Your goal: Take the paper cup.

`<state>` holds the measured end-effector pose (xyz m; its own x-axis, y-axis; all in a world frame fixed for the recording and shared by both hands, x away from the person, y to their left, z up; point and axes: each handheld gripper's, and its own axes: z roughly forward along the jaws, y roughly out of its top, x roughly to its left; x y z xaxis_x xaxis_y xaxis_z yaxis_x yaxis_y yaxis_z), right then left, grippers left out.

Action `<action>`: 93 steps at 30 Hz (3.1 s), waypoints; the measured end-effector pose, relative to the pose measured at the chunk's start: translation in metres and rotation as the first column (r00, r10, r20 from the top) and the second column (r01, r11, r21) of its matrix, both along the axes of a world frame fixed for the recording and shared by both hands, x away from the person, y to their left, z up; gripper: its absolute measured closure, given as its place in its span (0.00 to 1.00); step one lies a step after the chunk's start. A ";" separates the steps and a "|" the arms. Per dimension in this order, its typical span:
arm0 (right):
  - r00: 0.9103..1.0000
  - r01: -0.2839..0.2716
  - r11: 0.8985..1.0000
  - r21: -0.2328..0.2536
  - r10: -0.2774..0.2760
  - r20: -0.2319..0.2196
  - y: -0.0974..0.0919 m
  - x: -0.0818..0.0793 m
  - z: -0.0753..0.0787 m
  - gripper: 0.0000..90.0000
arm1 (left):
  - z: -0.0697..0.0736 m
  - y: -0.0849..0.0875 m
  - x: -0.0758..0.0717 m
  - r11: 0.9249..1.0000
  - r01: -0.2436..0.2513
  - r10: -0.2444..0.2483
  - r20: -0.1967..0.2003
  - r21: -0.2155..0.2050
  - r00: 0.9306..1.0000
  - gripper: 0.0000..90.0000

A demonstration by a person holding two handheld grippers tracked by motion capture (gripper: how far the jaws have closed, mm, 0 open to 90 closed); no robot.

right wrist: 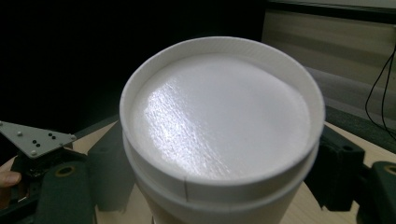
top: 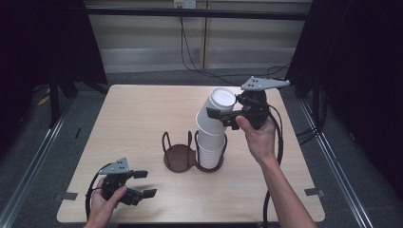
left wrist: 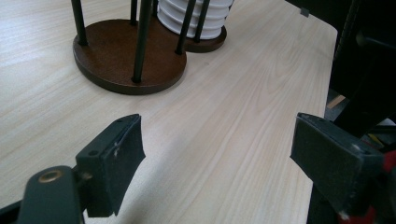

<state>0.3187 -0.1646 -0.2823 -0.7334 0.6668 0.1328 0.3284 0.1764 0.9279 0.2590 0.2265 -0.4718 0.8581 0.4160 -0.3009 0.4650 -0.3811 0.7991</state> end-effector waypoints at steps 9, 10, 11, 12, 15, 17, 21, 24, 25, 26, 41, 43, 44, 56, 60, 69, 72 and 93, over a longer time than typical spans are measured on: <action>1.000 0.010 0.997 0.071 -0.012 0.023 -0.011 -0.004 0.004 0.25 | 0.000 0.000 0.000 1.000 -0.003 0.003 0.000 0.001 1.000 0.19; 1.000 0.009 0.997 0.081 -0.011 0.025 -0.012 -0.004 0.005 0.25 | 0.000 0.000 0.000 1.000 -0.003 0.003 0.000 0.000 1.000 0.19; 1.000 0.010 0.996 0.085 -0.012 0.025 -0.013 -0.004 0.006 0.25 | 0.000 0.000 0.000 1.000 -0.002 0.002 0.000 0.000 1.000 0.19; 1.000 0.011 0.996 0.085 -0.013 0.027 -0.014 -0.005 0.006 0.25 | 0.000 0.000 0.000 1.000 -0.004 0.004 0.000 0.000 1.000 0.19; 0.999 0.007 0.995 0.096 -0.010 0.032 -0.016 -0.007 0.007 0.25 | 0.000 0.000 0.000 1.000 -0.006 0.006 0.000 -0.002 1.000 0.19; 0.999 0.005 0.995 0.103 -0.008 0.036 -0.017 -0.008 0.008 0.25 | 0.000 0.000 0.000 1.000 -0.003 0.003 -0.002 0.007 1.000 0.19; 0.999 0.008 0.993 0.122 -0.014 0.045 -0.020 -0.010 0.013 0.25 | 0.000 0.000 0.000 1.000 0.001 -0.001 -0.002 0.011 1.000 0.19; 0.998 0.009 0.991 0.130 -0.016 0.054 -0.025 -0.014 0.017 0.25 | 0.000 0.000 0.000 1.000 -0.001 0.001 -0.003 0.012 1.000 0.19; 0.998 0.008 0.991 0.136 -0.016 0.055 -0.026 -0.015 0.018 0.25 | 0.000 0.000 0.000 1.000 -0.003 0.003 -0.004 0.010 1.000 0.19; 0.998 0.007 0.991 0.137 -0.015 0.058 -0.028 -0.017 0.019 0.25 | 0.000 0.000 0.000 1.000 -0.005 0.005 -0.004 0.004 1.000 0.19; 0.998 0.027 0.989 0.143 -0.034 0.049 -0.049 -0.047 0.011 0.25 | 0.001 0.000 0.001 1.000 -0.008 0.008 0.006 -0.002 1.000 0.19; 0.998 0.023 0.989 0.147 -0.030 0.051 -0.051 -0.052 0.009 0.25 | 0.001 0.001 0.001 1.000 -0.015 0.015 0.003 -0.011 1.000 0.19; 0.998 0.023 0.990 0.140 -0.030 0.050 -0.053 -0.057 0.008 0.25 | 0.001 0.001 0.002 1.000 -0.016 0.016 0.005 -0.009 1.000 0.19; 0.999 -0.007 0.995 0.103 0.002 0.043 -0.050 -0.087 -0.005 0.26 | 0.005 -0.008 -0.003 0.998 -0.005 0.007 0.048 -0.055 0.999 0.18; 0.999 -0.025 0.996 0.086 0.023 0.029 -0.047 -0.087 -0.014 0.26 | 0.009 -0.013 -0.003 0.998 0.008 -0.004 0.061 -0.064 0.998 0.18; 0.994 -0.108 0.991 0.081 0.109 -0.004 -0.033 -0.084 -0.040 0.26 | 0.022 -0.025 -0.005 0.995 0.039 -0.030 0.099 -0.091 0.995 0.18; 0.991 -0.131 0.989 0.068 0.132 -0.015 -0.025 -0.084 -0.045 0.26 | 0.028 -0.029 -0.005 0.994 0.048 -0.036 0.117 -0.096 0.992 0.18; 0.962 -0.254 0.965 0.064 0.259 -0.088 0.023 -0.072 -0.077 0.26 | 0.052 -0.069 -0.003 0.978 0.131 -0.098 0.195 -0.163 0.976 0.18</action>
<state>0.2469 -0.1419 -0.3589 -0.8611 0.4485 0.2395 0.3656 0.2188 0.9047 0.2557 0.1576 -0.4198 0.9444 0.2669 -0.1919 0.2646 -0.2707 0.9256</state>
